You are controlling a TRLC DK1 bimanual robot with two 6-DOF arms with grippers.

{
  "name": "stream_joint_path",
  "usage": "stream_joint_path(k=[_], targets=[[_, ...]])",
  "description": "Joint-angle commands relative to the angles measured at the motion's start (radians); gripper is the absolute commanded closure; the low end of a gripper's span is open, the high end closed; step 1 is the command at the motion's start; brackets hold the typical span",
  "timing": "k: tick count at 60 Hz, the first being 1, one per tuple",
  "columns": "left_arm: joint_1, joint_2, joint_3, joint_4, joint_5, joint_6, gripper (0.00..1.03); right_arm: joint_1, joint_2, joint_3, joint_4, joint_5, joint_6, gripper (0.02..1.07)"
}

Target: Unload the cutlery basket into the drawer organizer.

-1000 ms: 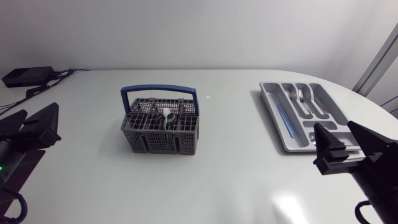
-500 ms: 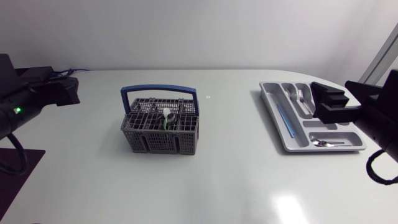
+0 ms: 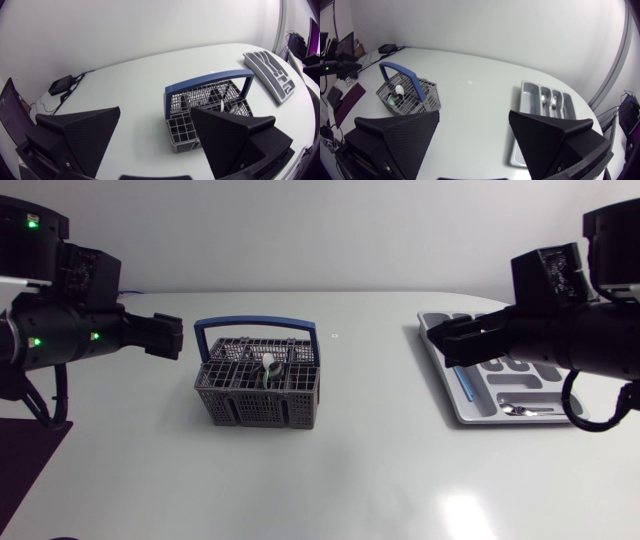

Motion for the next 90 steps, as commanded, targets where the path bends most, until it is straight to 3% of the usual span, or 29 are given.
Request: stream_joint_path(k=[1,7,22,31,42,52,72,79,90], targets=[[-0.042,0.026,0.045,-0.024,0.001,0.055,0.05,0.006,0.053,0.057,-0.056,-0.069,-0.012,0.07],[-0.068,0.074,0.094,-0.086,0.001,0.058,0.05,-0.010,0.133,0.126,-0.132,-0.130,-0.010,0.07],[-0.120,0.175,0.177,-0.202,0.000,0.084,0.07,0.075,0.231,0.199,-0.237,-0.136,-0.016,0.07],[-0.174,0.220,0.189,-0.214,-0.003,0.114,0.05,0.116,0.263,0.215,-0.260,-0.135,-0.022,0.07],[-0.188,0.358,0.257,-0.271,-0.005,0.127,0.06,0.159,0.308,0.231,-0.273,-0.132,-0.022,0.07],[-0.208,0.413,0.253,-0.231,-0.006,0.156,0.08,0.196,0.337,0.239,-0.275,-0.124,-0.022,0.07],[-0.255,0.500,0.250,-0.156,-0.060,0.163,0.23,0.213,0.380,0.221,-0.253,-0.122,-0.032,0.07],[-0.268,0.517,0.249,-0.135,-0.078,0.163,0.39,0.216,0.385,0.215,-0.250,-0.122,-0.032,0.07],[-0.272,0.537,0.247,-0.115,-0.095,0.163,0.54,0.225,0.394,0.207,-0.241,-0.121,-0.033,0.07]])
